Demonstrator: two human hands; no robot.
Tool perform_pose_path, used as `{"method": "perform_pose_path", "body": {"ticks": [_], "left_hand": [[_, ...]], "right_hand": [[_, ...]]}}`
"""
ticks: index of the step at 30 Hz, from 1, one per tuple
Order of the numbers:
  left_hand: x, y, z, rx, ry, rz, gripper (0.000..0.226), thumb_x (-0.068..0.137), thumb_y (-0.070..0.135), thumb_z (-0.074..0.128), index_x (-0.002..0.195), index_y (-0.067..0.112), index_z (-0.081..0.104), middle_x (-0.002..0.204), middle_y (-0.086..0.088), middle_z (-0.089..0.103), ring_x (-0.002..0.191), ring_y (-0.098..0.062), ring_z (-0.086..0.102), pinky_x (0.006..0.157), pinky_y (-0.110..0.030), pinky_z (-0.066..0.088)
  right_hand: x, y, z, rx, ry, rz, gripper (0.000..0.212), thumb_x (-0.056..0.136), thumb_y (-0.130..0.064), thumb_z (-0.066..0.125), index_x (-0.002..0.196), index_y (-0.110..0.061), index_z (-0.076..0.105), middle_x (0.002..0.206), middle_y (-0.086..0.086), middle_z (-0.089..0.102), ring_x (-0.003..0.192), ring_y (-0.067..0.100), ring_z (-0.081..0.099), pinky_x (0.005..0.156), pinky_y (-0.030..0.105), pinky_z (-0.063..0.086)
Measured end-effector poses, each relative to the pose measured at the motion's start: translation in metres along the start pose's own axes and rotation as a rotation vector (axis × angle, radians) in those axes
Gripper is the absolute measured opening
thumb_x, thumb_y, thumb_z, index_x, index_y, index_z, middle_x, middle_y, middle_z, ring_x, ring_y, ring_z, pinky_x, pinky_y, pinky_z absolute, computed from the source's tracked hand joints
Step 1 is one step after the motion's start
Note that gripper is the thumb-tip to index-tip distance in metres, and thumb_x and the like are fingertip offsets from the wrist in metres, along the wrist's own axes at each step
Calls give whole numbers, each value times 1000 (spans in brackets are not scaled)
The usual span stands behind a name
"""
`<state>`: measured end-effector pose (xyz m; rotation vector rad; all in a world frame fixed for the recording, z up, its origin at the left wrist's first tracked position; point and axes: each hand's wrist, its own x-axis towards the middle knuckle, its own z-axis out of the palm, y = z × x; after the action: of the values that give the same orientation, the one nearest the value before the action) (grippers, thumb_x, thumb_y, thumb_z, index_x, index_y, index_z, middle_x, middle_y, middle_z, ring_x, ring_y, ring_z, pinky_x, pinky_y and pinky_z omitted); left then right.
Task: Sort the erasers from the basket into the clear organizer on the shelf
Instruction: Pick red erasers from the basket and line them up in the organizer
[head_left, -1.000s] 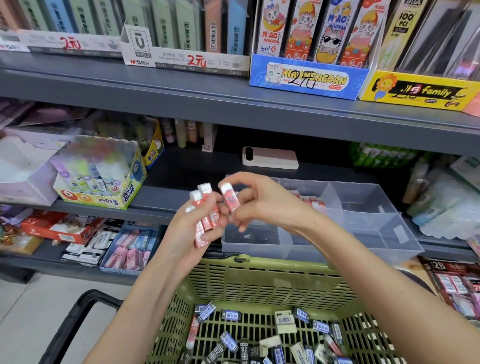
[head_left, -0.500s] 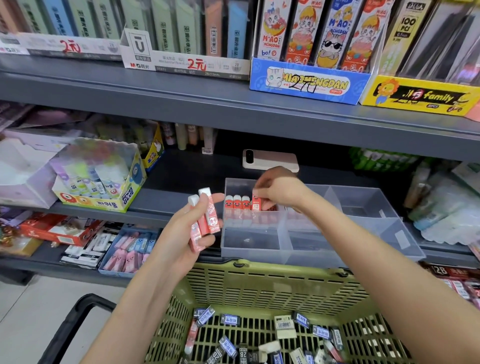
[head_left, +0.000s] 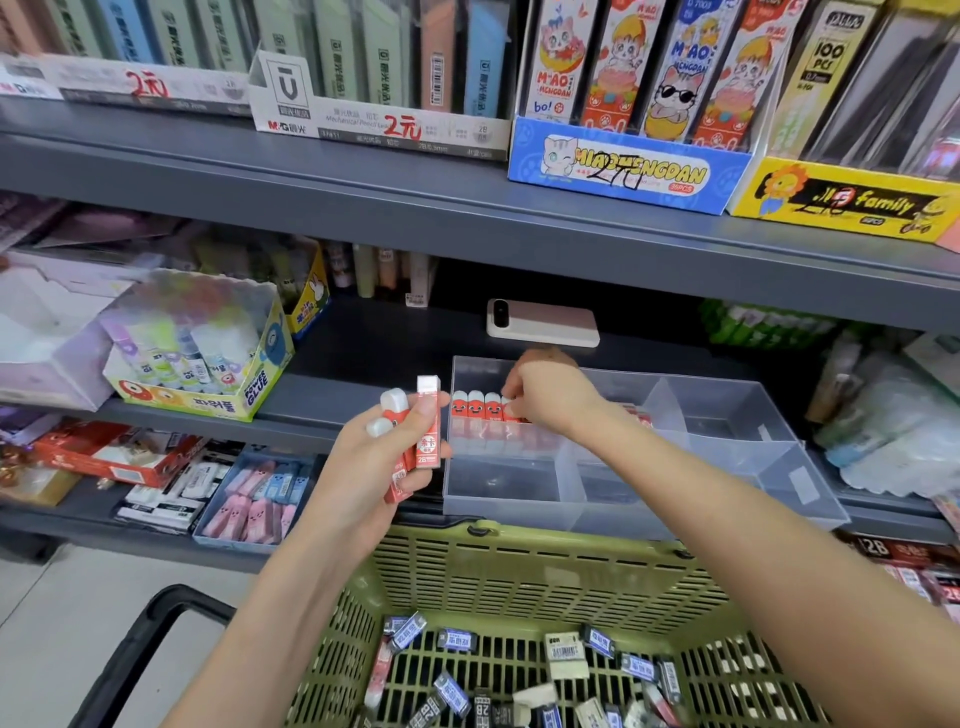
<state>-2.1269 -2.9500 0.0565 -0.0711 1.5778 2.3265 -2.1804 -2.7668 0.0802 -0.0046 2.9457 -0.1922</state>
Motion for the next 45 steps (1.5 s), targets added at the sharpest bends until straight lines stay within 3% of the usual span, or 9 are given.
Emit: {"method": "perform_pose_path", "body": {"ticks": [3, 7, 11, 17, 22, 31, 35, 39, 45], "left_hand": [[0, -1, 0, 3, -19, 16, 38, 69, 38, 71, 97, 12, 72, 64, -10, 60, 46, -8, 45, 37, -13, 30], [-2, 2, 2, 6, -60, 26, 23, 71, 40, 70, 84, 22, 77, 68, -12, 58, 50, -12, 41, 38, -11, 34], [-7, 3, 12, 54, -127, 46, 24, 71, 44, 67, 78, 23, 76, 65, -10, 67, 52, -16, 36, 35, -12, 28], [-6, 10, 38, 233, -96, 144, 45, 74, 43, 63, 89, 1, 62, 71, -1, 68, 51, -10, 57, 35, -15, 22], [-5, 7, 51, 310, -74, 136, 49, 81, 40, 60, 86, -9, 54, 59, 0, 59, 41, -7, 43, 36, -15, 21], [-5, 2, 61, 308, -89, 108, 30, 89, 33, 57, 83, 4, 53, 57, 2, 52, 41, -5, 36, 36, -16, 20], [-2, 0, 63, 106, -85, -19, 12, 95, 21, 52, 99, 10, 50, 68, -6, 60, 50, -13, 40, 39, -21, 20], [-1, -1, 63, 23, -127, -76, 2, 95, 10, 47, 96, 8, 48, 72, -14, 63, 50, -14, 42, 37, -18, 24], [0, 1, 61, 35, -167, -67, 23, 79, 23, 62, 93, 6, 54, 82, -14, 70, 54, -13, 51, 36, -17, 27]], "right_hand": [[-9, 3, -2, 53, 182, -87, 19, 87, -15, 57, 96, -6, 71, 99, 8, 69, 95, 25, 60, 83, 29, 48], [-45, -12, -24, 934, 61, -237, 11, 91, -25, 60, 95, -23, 69, 78, -11, 69, 63, -4, 59, 57, 16, 47], [-59, -18, -25, 1054, -41, -303, 6, 86, -11, 65, 88, -16, 68, 74, -4, 68, 70, 10, 60, 68, 33, 54], [-69, 55, -29, 1465, 212, -117, 8, 82, -17, 63, 85, -9, 63, 76, 2, 73, 68, 11, 69, 57, 17, 52], [-58, 114, -24, 971, 532, 126, 18, 82, 2, 64, 74, -14, 64, 70, -3, 69, 58, 2, 58, 56, 14, 45], [-24, 107, -17, 393, 30, 238, 18, 90, -20, 61, 95, -7, 71, 86, 10, 72, 63, 15, 63, 71, 25, 50], [-20, 103, -13, 160, 33, 236, 20, 89, -28, 59, 93, -13, 72, 95, 7, 71, 89, 24, 66, 73, 21, 44], [-23, 101, 2, 130, 114, 264, 19, 79, -17, 66, 95, -9, 70, 99, 8, 69, 84, 23, 61, 68, 21, 43], [-25, 101, -10, 114, 41, 252, 16, 82, -20, 65, 91, -12, 75, 97, 5, 71, 93, 22, 65, 73, 20, 45]]}}
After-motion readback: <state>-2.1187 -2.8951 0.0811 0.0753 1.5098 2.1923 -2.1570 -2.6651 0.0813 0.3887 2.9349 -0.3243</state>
